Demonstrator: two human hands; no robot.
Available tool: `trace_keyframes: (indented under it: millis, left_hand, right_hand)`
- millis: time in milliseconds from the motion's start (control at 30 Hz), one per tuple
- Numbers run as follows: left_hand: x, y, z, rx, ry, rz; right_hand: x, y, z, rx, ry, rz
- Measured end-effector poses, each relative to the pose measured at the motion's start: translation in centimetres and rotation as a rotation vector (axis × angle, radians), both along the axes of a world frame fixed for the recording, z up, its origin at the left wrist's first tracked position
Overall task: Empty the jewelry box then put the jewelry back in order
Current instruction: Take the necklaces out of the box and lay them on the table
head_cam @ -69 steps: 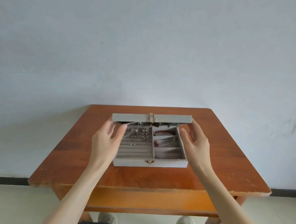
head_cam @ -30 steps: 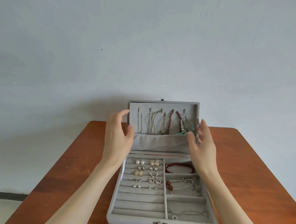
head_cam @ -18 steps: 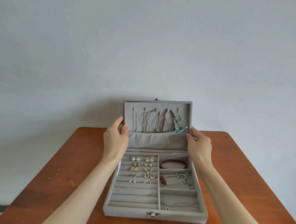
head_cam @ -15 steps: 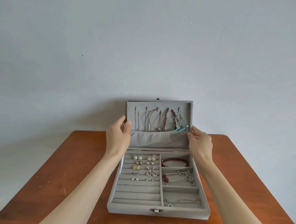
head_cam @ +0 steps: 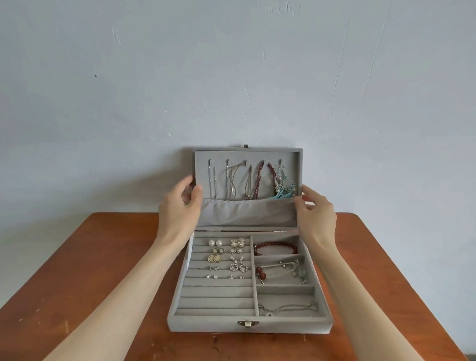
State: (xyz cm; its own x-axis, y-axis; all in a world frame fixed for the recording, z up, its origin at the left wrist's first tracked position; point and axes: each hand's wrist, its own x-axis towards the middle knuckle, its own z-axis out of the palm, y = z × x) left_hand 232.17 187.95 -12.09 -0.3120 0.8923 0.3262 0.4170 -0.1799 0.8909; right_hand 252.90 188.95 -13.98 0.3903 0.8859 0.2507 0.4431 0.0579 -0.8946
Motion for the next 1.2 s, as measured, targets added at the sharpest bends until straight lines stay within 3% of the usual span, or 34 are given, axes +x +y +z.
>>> trace_keyframes:
  millis: [133,267,400,533,733,1200]
  left_hand:
    - [-0.6,0.0,0.7,0.091,0.106,0.034]
    - [-0.6,0.5,0.6,0.215,0.381,0.123]
    - [0.0,1.6,0.6,0.232,0.490,0.234]
    - [0.6,2.6,0.6,0.265,0.483,0.303]
    - [0.8,3.0,0.1,0.301,0.447,0.312]
    - [0.0,3.3,-0.5,0.324,0.143,0.103]
  right_hand:
    - [-0.9,-1.0,0.9,0.118,-0.112,-0.005]
    - [-3.1,-1.2,2.2,0.294,-0.302,-0.016]
    - [-6.0,0.0,2.7,0.312,-0.388,0.091]
    - [-8.8,1.5,2.7,0.373,-0.393,0.084]
    - [-10.8,3.4,2.5,0.415,-0.508,-0.090]
    - [-12.3,4.0,2.2,0.357,-0.637,-0.145]
